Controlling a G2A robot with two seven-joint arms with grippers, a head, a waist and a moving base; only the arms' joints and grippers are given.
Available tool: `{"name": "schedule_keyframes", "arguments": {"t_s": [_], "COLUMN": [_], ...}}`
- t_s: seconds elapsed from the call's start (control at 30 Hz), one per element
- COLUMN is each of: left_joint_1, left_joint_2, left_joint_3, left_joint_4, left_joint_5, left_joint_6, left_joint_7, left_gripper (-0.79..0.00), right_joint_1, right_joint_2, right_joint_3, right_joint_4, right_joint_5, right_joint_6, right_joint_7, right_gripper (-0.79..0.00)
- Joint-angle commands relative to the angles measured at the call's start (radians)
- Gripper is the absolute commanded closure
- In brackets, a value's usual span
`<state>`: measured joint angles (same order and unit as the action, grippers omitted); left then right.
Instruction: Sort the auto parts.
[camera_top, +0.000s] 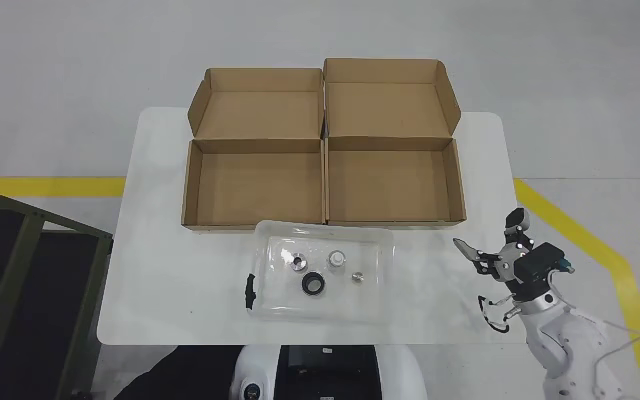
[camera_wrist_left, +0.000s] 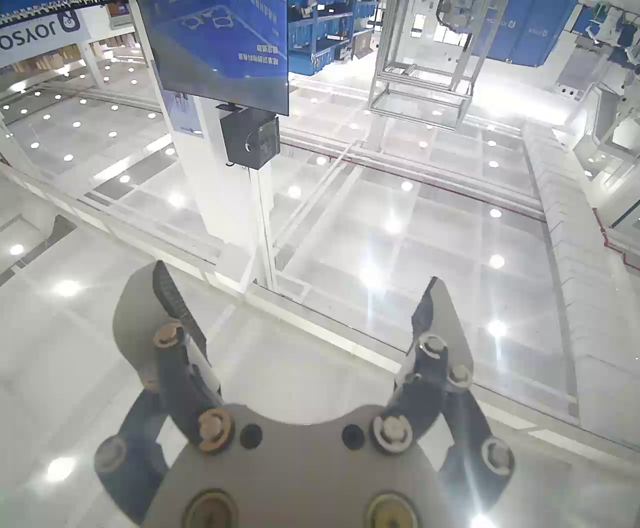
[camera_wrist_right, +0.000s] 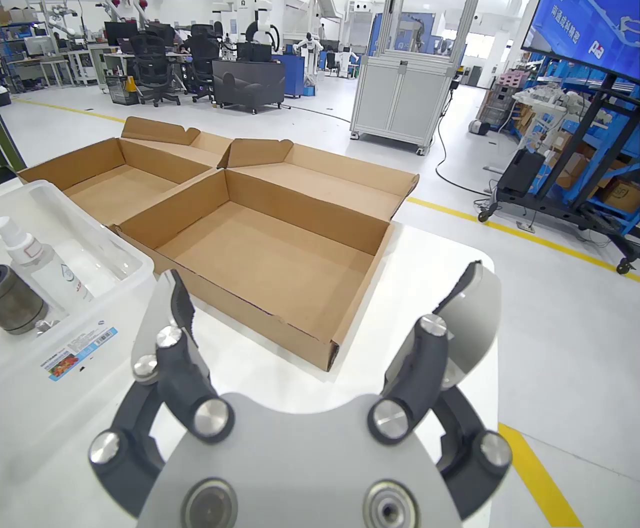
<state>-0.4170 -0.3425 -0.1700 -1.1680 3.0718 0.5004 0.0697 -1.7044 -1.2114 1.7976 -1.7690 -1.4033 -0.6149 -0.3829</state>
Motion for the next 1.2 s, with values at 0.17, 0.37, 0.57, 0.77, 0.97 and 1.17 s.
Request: {"name": "schedule_keyframes", "arguments": {"t_s": [0.17,0.37,0.57,0.77,0.97,1.17], "left_joint_1": [0.0,0.0,0.0,0.0,0.0,0.0], "left_joint_2": [0.0,0.0,0.0,0.0,0.0,0.0], "left_joint_3": [0.0,0.0,0.0,0.0,0.0,0.0], "left_joint_4": [0.0,0.0,0.0,0.0,0.0,0.0], "left_joint_5": [0.0,0.0,0.0,0.0,0.0,0.0], "left_joint_6": [0.0,0.0,0.0,0.0,0.0,0.0], "left_joint_7": [0.0,0.0,0.0,0.0,0.0,0.0], "left_gripper": [-0.785,-0.785,-0.784,-0.785,-0.785,-0.785], "right_joint_1": [0.0,0.0,0.0,0.006,0.035,0.057], "right_joint_2": [0.0,0.0,0.0,0.0,0.004,0.009], "right_joint_3": [0.0,0.0,0.0,-0.014,-0.066,-0.112], "right_joint_4": [0.0,0.0,0.0,-0.011,-0.044,-0.12], "right_joint_5": [0.0,0.0,0.0,-0.005,-0.007,0.043], "right_joint_6": [0.0,0.0,0.0,0.007,-0.028,-0.102], "right_joint_7": [0.0,0.0,0.0,0.029,0.146,0.262], "right_gripper": [-0.785,-0.785,-0.785,-0.785,-0.785,-0.785]}}
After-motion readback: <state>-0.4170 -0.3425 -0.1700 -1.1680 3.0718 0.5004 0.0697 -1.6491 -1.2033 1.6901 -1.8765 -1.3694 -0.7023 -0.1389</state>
